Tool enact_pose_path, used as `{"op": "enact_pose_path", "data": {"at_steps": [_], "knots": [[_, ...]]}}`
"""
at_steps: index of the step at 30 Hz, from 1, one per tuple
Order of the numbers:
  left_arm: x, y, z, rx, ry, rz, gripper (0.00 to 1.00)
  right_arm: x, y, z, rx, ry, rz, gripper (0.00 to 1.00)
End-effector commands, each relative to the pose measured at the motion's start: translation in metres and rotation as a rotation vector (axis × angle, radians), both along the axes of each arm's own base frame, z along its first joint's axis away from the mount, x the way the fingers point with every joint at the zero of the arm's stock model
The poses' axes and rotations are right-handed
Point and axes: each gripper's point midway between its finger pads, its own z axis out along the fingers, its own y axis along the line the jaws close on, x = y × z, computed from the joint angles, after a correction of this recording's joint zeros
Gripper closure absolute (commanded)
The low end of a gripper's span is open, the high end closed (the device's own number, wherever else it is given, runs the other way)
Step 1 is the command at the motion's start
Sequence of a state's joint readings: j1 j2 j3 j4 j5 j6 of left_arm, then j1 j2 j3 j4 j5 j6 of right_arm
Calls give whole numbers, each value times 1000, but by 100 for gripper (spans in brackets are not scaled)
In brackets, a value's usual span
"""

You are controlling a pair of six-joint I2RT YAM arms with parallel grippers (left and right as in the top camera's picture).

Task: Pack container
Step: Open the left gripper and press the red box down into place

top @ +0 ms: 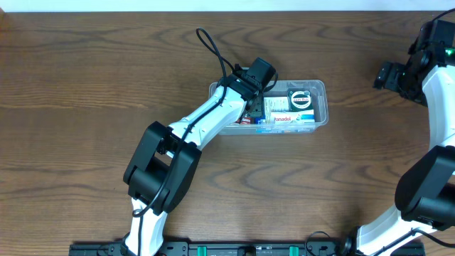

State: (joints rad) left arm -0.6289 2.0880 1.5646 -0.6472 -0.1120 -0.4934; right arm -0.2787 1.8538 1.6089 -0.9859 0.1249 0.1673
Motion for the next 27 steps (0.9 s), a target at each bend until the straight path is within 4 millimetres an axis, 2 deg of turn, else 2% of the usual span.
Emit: {"op": "enact_pose_path", "data": {"at_steps": [1,4,6,7,10,14,17,19,21,22,23,27], "knots": [[-2,5,-8,21,16,-3,28,1,-3,10,-16,-20,5,1],[-3,5,-10,23,19,-4,28,1,-3,10,-16,-20,5,1],[-2,7,-10,26,17,0,36,1,-3,10,-16,-20,5,1],[0,8,-9,24,14,5,44,1,-3,10,-16,-20,5,1],[5,11,-8,15,4,16,53,1,-3,10,-16,-21,5,1],[7,14,-6,8,1,24,57,1,-3,10,-16,-21,4,1],[6,11,-6,-4,9,17,67,1,-3,10,-16,-20,5,1],[4,8,-7,-15,16,13,78,1,-3,10,-16,-21,5,1],[5,8,-6,-17,13,13,81,1,-3,10,-16,-21,4,1],[5,8,-6,-18,11,13,90,1,-3,10,-16,-21,4,1],[5,8,-4,-20,8,12,94,1,-3,10,-15,-21,5,1],[7,7,8,-35,-13,12,94,1,-3,10,-16,-21,5,1]]}}
